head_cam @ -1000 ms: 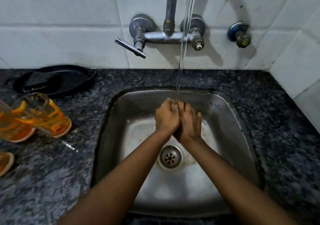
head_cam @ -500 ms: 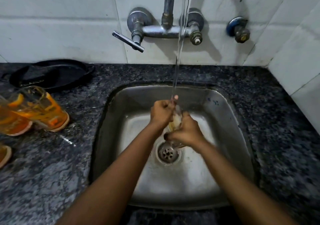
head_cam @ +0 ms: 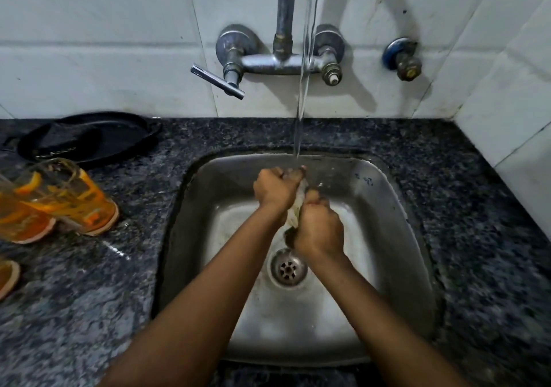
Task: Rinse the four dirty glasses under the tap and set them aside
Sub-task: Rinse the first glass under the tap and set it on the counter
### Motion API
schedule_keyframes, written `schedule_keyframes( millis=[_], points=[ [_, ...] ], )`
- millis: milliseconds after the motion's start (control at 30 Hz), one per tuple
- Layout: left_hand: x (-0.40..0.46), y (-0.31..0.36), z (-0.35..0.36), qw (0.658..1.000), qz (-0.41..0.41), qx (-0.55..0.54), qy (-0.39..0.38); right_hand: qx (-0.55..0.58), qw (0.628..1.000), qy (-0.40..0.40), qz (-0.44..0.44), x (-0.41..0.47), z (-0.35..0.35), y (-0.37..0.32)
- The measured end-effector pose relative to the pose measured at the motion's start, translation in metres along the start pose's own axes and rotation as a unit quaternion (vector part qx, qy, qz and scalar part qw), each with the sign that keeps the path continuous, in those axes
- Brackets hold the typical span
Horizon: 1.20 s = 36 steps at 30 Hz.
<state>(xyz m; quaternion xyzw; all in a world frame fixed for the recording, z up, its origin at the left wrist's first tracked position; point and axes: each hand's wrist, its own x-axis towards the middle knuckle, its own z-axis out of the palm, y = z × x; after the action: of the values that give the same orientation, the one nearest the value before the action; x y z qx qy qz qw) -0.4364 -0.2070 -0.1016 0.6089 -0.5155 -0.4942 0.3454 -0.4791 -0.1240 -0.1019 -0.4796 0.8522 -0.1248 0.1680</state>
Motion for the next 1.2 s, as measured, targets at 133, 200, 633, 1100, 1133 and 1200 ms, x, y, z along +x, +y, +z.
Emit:
schedule_keyframes(
  millis=[133, 200, 633, 1100, 1133, 1200],
  points=[
    [0.001, -0.009, -0.008, 0.982, 0.001, -0.178, -0.066, 0.403, 0.891, -0.207, 0.023, 0.008, -0.016, 0.019],
    [-0.003, -0.015, -0.011, 0.965, -0.022, -0.241, -0.106, 0.520, 0.797, -0.296, 0.079, 0.012, -0.023, 0.028],
    [-0.003, -0.013, -0.018, 0.961, -0.027, -0.246, -0.123, 0.610, 0.715, -0.338, 0.049, 0.009, -0.021, 0.033],
    [0.002, -0.010, -0.019, 0.989, 0.006, -0.134, -0.066, 0.473, 0.831, -0.292, 0.027, 0.015, -0.023, 0.027],
    [0.001, -0.005, -0.016, 0.997, 0.010, -0.063, -0.049, 0.341, 0.912, -0.228, 0.001, 0.015, -0.017, 0.021],
    [-0.003, 0.005, -0.010, 0.999, 0.011, 0.028, -0.013, 0.004, 0.997, -0.054, -0.052, 0.007, -0.009, 0.005]
  ],
)
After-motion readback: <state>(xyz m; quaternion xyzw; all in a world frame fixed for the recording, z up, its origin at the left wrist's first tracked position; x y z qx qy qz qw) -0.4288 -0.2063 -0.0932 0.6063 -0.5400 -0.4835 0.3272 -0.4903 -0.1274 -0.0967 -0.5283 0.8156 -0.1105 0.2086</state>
